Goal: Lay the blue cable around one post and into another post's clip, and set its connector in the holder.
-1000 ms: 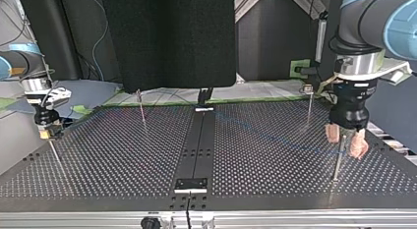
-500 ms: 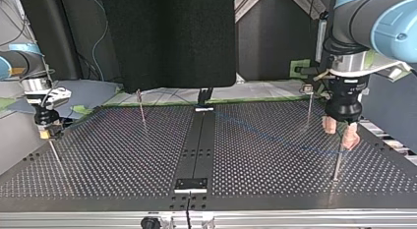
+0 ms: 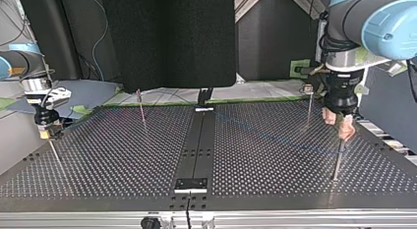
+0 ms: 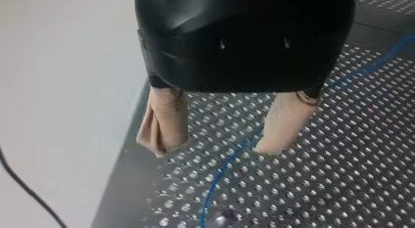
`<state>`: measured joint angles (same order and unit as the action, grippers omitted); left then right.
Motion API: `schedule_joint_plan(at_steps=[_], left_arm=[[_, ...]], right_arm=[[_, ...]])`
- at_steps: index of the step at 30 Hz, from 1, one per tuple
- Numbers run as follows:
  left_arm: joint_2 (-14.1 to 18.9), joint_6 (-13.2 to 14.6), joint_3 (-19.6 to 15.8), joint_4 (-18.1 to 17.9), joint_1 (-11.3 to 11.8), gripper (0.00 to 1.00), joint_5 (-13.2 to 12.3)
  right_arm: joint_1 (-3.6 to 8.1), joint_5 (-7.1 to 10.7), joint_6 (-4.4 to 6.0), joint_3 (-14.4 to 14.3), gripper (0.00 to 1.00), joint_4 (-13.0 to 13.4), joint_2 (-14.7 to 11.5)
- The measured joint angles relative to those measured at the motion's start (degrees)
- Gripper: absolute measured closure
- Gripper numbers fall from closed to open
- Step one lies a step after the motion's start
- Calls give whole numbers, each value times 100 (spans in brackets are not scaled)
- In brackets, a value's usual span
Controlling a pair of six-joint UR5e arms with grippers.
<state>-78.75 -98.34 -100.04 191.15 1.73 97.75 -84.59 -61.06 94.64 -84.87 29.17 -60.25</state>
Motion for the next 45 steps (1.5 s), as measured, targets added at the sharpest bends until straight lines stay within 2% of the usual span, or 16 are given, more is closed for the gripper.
schedule_joint_plan(at_steps=[6, 18, 33, 45], left_arm=[[90, 314, -191, -161, 28, 0, 26], [143, 889, -291, -264, 75, 0, 28], [159, 931, -318, -265, 88, 0, 68], [188, 768, -447, -314, 170, 0, 114]], right_arm=[[0, 0, 0, 0, 0, 0, 0], [0, 0, 0, 0, 0, 0, 0], [0, 0, 0, 0, 0, 0, 0], [0, 1, 0, 0, 0, 0, 0]])
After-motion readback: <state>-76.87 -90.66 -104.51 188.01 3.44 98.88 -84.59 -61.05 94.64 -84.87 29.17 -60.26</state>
